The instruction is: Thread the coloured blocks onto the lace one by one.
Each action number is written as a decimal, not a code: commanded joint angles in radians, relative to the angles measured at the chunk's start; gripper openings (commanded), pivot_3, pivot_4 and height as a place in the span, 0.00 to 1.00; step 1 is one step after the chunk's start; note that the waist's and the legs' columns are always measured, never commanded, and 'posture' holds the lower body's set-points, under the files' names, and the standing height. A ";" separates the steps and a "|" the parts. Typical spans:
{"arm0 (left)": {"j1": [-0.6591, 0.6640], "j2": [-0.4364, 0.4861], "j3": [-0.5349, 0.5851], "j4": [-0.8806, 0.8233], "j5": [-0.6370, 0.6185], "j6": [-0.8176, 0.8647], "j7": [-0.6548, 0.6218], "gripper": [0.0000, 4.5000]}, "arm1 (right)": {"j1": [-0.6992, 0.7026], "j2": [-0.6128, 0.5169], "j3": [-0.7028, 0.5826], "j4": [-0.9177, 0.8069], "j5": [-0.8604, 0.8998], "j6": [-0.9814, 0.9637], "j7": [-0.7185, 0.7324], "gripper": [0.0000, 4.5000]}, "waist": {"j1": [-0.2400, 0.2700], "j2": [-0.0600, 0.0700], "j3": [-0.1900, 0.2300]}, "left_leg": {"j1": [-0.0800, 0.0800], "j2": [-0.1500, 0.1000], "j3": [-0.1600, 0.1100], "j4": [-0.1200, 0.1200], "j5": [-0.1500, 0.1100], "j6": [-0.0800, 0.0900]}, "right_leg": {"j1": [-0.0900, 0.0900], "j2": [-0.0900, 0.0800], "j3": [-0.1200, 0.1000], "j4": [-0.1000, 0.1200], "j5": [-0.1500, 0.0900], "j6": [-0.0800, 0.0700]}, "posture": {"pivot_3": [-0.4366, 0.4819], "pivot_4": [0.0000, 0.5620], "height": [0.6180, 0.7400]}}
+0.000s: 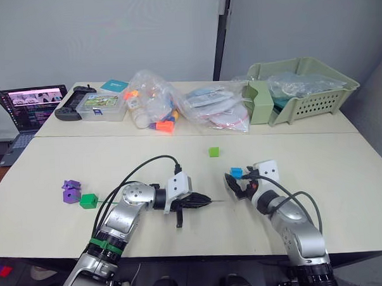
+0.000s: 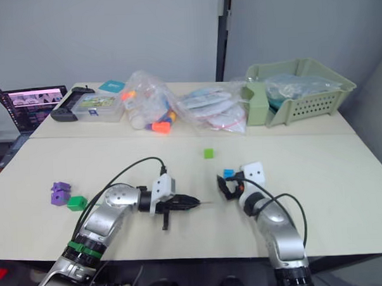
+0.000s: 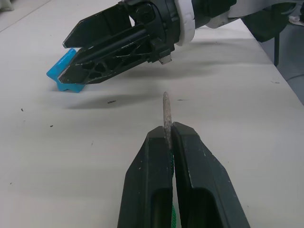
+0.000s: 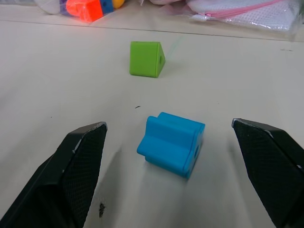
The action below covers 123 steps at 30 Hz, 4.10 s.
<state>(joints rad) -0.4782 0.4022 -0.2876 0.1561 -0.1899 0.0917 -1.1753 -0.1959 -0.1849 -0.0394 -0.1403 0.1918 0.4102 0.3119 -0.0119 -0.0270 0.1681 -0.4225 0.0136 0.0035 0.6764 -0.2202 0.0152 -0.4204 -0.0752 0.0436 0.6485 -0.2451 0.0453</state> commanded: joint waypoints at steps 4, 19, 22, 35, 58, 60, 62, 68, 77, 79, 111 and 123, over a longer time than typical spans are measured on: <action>-0.017 0.003 0.005 -0.031 -0.006 0.000 -0.001 0.00 | -0.068 0.014 -0.005 0.070 -0.025 -0.044 -0.046 0.99 | -0.003 0.000 0.000 | 0.000 0.000 0.000 0.000 0.000 0.000 | -0.001 0.000 0.000 0.000 0.000 0.000 | 0.48 0.27 1.00; -0.015 0.004 -0.003 -0.032 0.001 -0.002 0.000 0.00 | -0.076 0.035 -0.013 0.071 -0.005 -0.027 -0.075 0.27 | -0.002 0.000 0.000 | 0.000 0.000 0.000 0.000 0.000 0.000 | 0.000 0.000 0.000 0.000 0.000 0.000 | 0.48 0.27 1.00; -0.016 0.000 -0.007 -0.029 0.001 -0.004 0.000 0.00 | -0.055 0.022 -0.020 0.023 0.018 -0.013 -0.056 0.27 | -0.002 0.000 0.000 | 0.000 0.000 0.000 0.000 0.000 0.000 | 0.000 0.000 0.000 0.000 0.000 0.000 | 0.48 0.27 1.00; -0.066 -0.066 -0.031 0.072 0.004 -0.060 -0.025 0.00 | 0.306 -0.067 -0.053 -0.381 0.119 0.136 -0.007 0.27 | 0.000 0.001 -0.001 | -0.001 0.000 0.000 0.000 0.000 0.000 | 0.000 0.000 0.000 -0.001 0.000 0.000 | 0.48 0.27 1.00; -0.114 -0.108 -0.024 0.197 0.020 -0.130 -0.056 0.00 | 0.419 -0.364 -0.223 -0.549 0.319 0.179 0.263 1.00 | 0.003 0.001 -0.001 | 0.000 0.000 0.000 0.001 0.000 0.000 | 0.002 0.001 0.000 -0.003 0.000 0.000 | 0.48 0.27 1.00; -0.112 -0.112 -0.023 0.199 0.020 -0.133 -0.052 0.00 | 0.383 -0.439 -0.263 -0.522 0.350 0.171 0.336 1.00 | 0.002 0.001 -0.001 | 0.000 0.000 0.000 0.001 0.000 0.000 | 0.002 0.001 0.000 -0.003 0.000 0.000 | 0.48 0.27 1.00; -0.110 -0.115 -0.023 0.200 0.022 -0.135 -0.048 0.00 | 0.346 -0.501 -0.271 -0.492 0.359 0.165 0.393 1.00 | 0.002 0.001 -0.001 | 0.000 0.000 0.000 0.001 0.000 0.000 | 0.002 0.001 0.000 -0.003 0.000 0.000 | 0.48 0.27 1.00; -0.089 -0.126 -0.027 0.166 0.026 -0.125 -0.023 0.00 | 0.163 -0.821 -0.121 -0.336 0.269 0.092 0.723 1.00 | 0.001 0.001 -0.001 | 0.000 0.000 0.000 0.001 0.000 0.000 | 0.003 0.001 0.000 -0.003 0.000 0.000 | 0.48 0.27 1.00; -0.029 -0.125 -0.042 0.059 0.032 -0.066 0.032 0.00 | -0.357 -0.856 0.327 0.045 -0.102 -0.339 1.094 1.00 | -0.002 0.001 -0.001 | 0.000 0.000 0.001 0.001 0.000 0.000 | 0.001 0.001 0.001 -0.003 0.000 0.001 | 0.48 0.27 1.00; -0.019 -0.124 -0.044 0.039 0.035 -0.051 0.048 0.00 | -0.428 -0.829 0.386 0.124 -0.170 -0.435 1.134 1.00 | 0.001 0.001 -0.001 | -0.001 0.000 0.001 0.001 0.000 0.000 | 0.000 0.001 0.001 -0.002 0.000 0.000 | 0.48 0.27 1.00; -0.017 -0.131 -0.078 0.004 0.051 -0.004 0.094 0.00 | -0.402 -0.714 0.412 -0.042 -0.227 0.104 1.104 0.30 | 0.018 0.001 -0.001 | 0.000 -0.001 0.000 0.002 0.000 0.000 | 0.001 -0.001 0.000 -0.001 0.000 0.000 | 0.48 0.27 1.00; -0.040 -0.140 -0.091 0.038 0.067 -0.009 0.078 0.00 | -0.401 -0.696 0.453 -0.109 -0.217 0.215 1.060 0.30 | 0.020 0.001 -0.001 | -0.001 -0.001 0.001 0.002 0.000 0.000 | 0.001 -0.001 0.000 -0.001 0.000 0.000 | 0.48 0.27 1.00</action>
<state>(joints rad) -0.5002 0.2707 -0.3739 0.1979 -0.1217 0.1005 -1.0935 -0.5921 -0.8826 0.4162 -0.2077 -0.0346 0.6154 1.3728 0.0084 -0.0256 0.1673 -0.4231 0.0129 0.0040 0.6785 -0.2203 0.0153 -0.4199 -0.0759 0.0438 0.6473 -0.2452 0.0456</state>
